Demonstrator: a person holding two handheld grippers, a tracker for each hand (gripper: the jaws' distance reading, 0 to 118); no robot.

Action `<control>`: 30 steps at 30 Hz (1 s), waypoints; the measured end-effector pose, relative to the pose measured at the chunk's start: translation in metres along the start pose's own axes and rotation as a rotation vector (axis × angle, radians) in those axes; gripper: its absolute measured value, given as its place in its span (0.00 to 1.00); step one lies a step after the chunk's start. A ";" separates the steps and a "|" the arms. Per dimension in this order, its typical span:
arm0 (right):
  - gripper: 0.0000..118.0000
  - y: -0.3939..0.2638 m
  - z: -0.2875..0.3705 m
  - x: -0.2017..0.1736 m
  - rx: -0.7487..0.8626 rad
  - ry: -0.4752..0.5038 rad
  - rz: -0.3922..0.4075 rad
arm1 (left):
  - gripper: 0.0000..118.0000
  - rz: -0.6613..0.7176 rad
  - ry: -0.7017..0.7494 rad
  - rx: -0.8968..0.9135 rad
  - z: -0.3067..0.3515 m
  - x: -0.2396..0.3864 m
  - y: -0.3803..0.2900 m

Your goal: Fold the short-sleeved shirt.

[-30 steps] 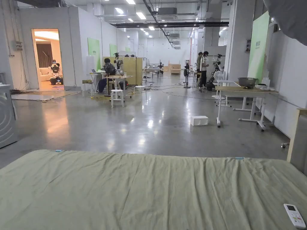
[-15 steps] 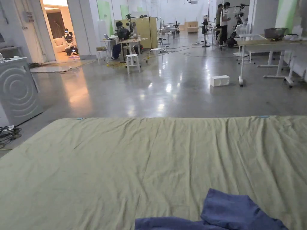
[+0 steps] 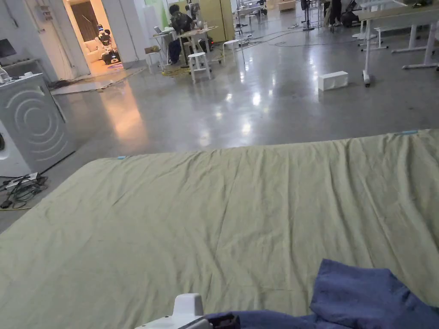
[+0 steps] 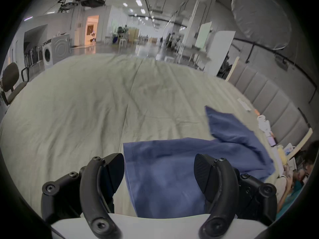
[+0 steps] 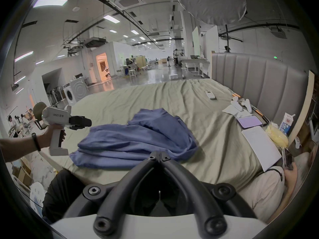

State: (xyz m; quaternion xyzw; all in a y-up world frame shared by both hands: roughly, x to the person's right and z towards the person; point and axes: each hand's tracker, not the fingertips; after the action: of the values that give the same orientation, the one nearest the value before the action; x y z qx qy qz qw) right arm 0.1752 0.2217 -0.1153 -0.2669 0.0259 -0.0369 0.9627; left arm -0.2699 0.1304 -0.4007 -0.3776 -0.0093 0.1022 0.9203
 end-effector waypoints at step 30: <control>0.82 0.174 -0.312 0.033 -0.291 0.223 0.121 | 0.07 -0.341 0.189 -0.464 -0.090 0.047 0.029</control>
State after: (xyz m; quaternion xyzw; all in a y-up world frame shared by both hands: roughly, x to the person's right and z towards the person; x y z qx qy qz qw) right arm 0.1962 0.2078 -0.4729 -0.3957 0.1536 -0.0042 0.9054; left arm -0.2208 0.0970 -0.4883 -0.5786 -0.0103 -0.0943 0.8101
